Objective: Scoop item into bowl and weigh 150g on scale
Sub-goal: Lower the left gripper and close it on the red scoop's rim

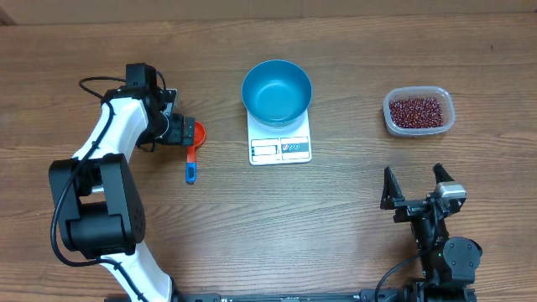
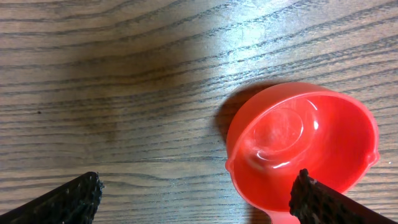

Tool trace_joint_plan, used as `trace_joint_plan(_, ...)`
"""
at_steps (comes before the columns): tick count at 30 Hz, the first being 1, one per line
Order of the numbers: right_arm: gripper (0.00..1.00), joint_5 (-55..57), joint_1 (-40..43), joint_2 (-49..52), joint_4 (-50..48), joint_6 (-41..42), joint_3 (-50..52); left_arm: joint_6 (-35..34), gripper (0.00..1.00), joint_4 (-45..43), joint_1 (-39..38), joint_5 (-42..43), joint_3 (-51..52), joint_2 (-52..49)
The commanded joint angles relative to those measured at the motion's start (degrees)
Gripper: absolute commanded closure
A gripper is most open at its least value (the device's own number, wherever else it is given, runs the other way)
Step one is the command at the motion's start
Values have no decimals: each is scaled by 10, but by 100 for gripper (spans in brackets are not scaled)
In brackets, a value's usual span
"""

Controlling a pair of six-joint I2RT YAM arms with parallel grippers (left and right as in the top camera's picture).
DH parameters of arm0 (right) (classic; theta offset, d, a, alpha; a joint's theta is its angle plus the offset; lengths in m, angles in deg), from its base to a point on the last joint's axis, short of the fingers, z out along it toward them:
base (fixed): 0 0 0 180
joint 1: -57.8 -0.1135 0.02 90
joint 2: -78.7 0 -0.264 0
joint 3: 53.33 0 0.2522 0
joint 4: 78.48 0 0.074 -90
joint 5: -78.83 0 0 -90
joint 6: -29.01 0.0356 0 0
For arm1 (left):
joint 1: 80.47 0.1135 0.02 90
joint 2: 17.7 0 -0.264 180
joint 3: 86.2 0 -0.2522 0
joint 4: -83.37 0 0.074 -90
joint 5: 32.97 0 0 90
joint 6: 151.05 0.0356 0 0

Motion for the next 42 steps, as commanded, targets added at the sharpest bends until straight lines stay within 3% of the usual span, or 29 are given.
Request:
trace_joint_plan(1, 0, 5, -2, -6, -3, 2, 6, -10, 0, -2, 2, -6, 2, -5)
trace_joint_plan(42, 0, 5, -2, -6, -3, 2, 6, -23, 0, -48, 2, -4, 18, -5)
